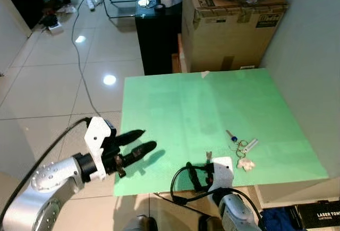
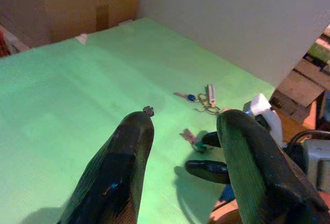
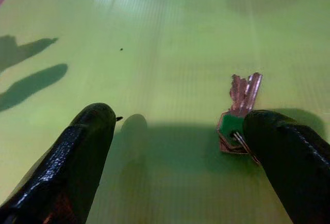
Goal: Hang keys on a hook
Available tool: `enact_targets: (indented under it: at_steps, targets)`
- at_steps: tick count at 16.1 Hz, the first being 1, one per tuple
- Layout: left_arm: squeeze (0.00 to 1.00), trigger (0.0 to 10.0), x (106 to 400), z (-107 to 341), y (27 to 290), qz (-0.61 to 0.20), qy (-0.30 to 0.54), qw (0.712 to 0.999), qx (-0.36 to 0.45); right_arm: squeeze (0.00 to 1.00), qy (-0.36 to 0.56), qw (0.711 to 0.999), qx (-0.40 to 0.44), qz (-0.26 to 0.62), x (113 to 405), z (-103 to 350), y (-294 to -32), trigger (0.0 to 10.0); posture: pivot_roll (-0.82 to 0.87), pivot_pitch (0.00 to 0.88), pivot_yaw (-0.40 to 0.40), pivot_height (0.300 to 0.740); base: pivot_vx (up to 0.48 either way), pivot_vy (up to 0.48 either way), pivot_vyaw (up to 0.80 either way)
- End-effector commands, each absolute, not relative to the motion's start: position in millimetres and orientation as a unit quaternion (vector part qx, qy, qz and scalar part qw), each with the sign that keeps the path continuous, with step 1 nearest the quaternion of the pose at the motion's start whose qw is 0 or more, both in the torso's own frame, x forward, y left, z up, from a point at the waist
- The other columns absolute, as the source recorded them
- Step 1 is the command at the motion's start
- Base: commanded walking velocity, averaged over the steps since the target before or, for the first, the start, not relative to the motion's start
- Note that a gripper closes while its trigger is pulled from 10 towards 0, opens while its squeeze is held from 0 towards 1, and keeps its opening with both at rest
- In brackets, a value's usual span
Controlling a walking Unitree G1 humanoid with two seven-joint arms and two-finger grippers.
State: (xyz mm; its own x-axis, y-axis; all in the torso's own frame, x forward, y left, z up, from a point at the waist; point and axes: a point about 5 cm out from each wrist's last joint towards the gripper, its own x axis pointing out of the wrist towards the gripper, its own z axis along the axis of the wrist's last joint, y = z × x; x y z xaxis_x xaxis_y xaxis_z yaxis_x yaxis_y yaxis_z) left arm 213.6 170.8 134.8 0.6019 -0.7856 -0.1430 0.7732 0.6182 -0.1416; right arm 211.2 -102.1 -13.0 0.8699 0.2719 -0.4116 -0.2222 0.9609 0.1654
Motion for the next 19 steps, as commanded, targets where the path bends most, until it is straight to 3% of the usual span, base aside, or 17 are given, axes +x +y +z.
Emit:
enact_targets:
  at_steps: [1, 4, 9, 10, 11, 19]
  targets:
    - [0.0, 10.0, 208.6, 134.2, 167.0, -0.444, 0.1, 0.89, -0.043, 0.0, 0.233, 0.964, 0.043, 0.118, 208.4, -15.8, -106.4, 10.0, 0.05, 0.139, 0.052, 0.731, 0.0, 0.0, 0.0]
    - [0.0, 10.0, 199.5, 122.2, 156.7, -0.467, 0.117, 0.875, -0.046, 0.0, 0.248, 0.963, 0.022, 0.107, 205.1, -19.3, -115.4, 10.0, 0.05, 0.139, 0.046, 0.731, 0.0, 0.0, 0.0]
    - [0.0, 10.0, 205.5, 120.9, 156.7, -0.462, 0.114, 0.879, -0.047, 0.0, 0.265, 0.959, 0.015, 0.104, 200.7, -23.3, -119.4, 10.0, 0.04, 0.13, 0.043, 0.731, 0.0, 0.0, 0.0]
    - [0.0, 10.0, 206.5, 120.3, 156.7, -0.46, 0.113, 0.88, -0.046, 0.0, 0.264, 0.959, 0.014, 0.102, 201.5, -23.1, -120.1, 1.8, 0.04, 0.125, 0.044, 0.731, 0.0, 0.0, 0.0]
    - [0.0, 10.0, 206.7, 120.1, 156.6, -0.459, 0.113, 0.88, -0.046, 0.0, 0.263, 0.959, 0.013, 0.1, 202.0, -22.7, -120.7, 0.0, 0.04, 0.125, 0.043, 0.731, 0.0, 0.0, 0.0]
    - [0.0, 10.0, 205.8, 114.8, 155.3, -0.448, 0.119, 0.884, -0.06, 0.0, 0.25, 0.962, -0.03, 0.107, 210.5, -18.0, -125.7, 0.0, 0.04, 0.135, 0.037, 0.731, 0.0, 0.0, 0.0]
